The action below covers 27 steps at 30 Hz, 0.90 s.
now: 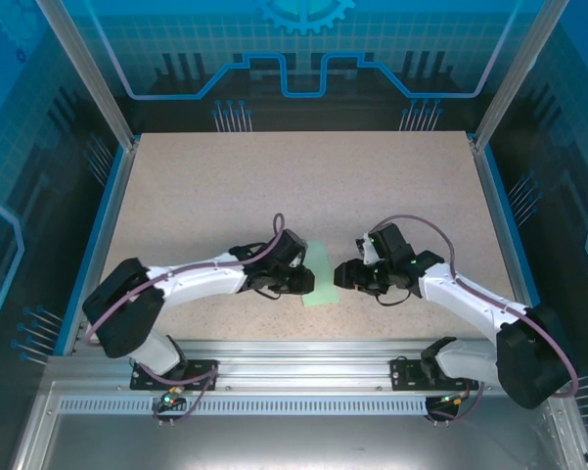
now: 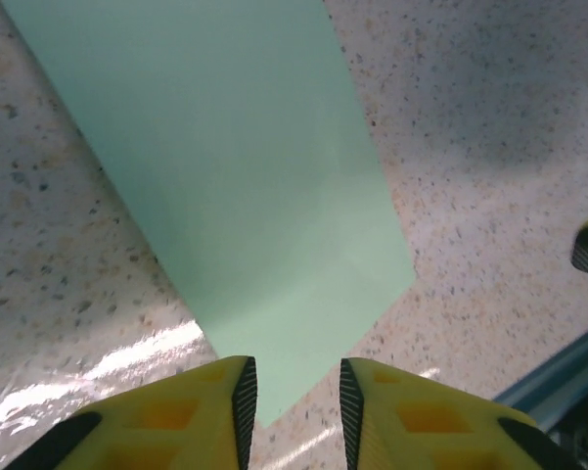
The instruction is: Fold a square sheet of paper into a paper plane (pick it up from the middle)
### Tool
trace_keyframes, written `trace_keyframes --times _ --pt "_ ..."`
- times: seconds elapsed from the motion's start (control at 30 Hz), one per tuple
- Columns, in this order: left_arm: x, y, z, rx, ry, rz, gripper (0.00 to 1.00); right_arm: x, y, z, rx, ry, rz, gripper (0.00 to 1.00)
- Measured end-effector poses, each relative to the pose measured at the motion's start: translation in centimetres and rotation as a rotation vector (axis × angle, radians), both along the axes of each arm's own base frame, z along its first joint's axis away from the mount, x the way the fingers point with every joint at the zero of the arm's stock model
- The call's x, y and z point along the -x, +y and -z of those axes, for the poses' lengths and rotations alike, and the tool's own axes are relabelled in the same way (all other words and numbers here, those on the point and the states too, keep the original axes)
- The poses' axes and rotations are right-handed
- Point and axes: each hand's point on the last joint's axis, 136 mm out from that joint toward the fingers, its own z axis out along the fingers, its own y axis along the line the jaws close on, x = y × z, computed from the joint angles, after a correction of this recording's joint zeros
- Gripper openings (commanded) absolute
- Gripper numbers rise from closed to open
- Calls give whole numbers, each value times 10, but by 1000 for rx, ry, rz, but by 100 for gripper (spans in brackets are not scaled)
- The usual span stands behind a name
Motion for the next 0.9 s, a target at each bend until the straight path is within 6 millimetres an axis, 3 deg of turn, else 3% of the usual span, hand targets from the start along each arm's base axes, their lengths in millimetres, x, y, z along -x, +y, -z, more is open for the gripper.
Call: trace_keyframes --times 0.13,0.53,0.9 --pt "0 4 17 -40 31 -27 27 0 1 2 -7 5 -14 54" --pt "-5 9 36 -14 81 -121 22 2 6 24 -8 65 -35 57" --pt "-26 7 28 85 87 -170 22 3 6 34 5 93 -43 56"
